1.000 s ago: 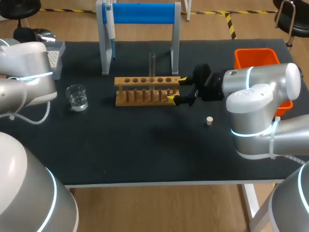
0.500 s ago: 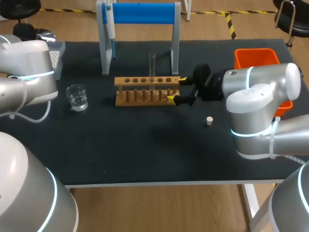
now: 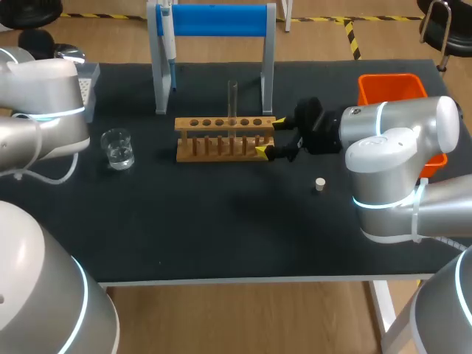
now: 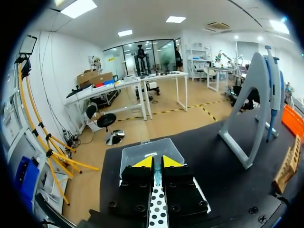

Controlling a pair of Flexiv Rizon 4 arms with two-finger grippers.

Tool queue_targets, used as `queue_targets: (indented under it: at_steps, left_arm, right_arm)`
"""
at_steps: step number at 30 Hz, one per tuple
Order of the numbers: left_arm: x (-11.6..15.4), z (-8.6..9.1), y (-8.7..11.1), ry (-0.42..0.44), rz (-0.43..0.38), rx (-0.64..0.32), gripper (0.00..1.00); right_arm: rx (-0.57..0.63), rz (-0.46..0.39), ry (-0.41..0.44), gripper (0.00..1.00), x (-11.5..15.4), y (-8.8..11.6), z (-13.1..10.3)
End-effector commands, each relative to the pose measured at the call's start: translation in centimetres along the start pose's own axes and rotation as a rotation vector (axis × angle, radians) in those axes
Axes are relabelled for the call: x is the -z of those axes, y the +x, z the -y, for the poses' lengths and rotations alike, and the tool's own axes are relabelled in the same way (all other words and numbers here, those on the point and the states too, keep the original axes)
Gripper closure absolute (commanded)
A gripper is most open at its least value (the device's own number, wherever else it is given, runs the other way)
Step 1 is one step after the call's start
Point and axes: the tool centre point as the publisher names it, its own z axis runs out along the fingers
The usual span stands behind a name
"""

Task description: Invert the test tube, pick up the pipette, mount the tip to pipette, aspirate from beaker and dispense into the tube, eject the tip, return the pipette, and cap with the stopper.

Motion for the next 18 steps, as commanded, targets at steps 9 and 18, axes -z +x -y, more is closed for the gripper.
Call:
queue_targets:
  at_steps: [9,18]
  left_arm:
    - [1.8,1.0,0.5,0.021,-0.026,-0.001,1.0]
    - [1.8,1.0,0.5,0.021,-0.026,-0.001,1.0]
  right_arm:
    - [0.0,0.0,0.002,0.0,0.1,0.0,0.0]
    - [0.0,0.0,0.002,0.0,0.1,0.0,0.0]
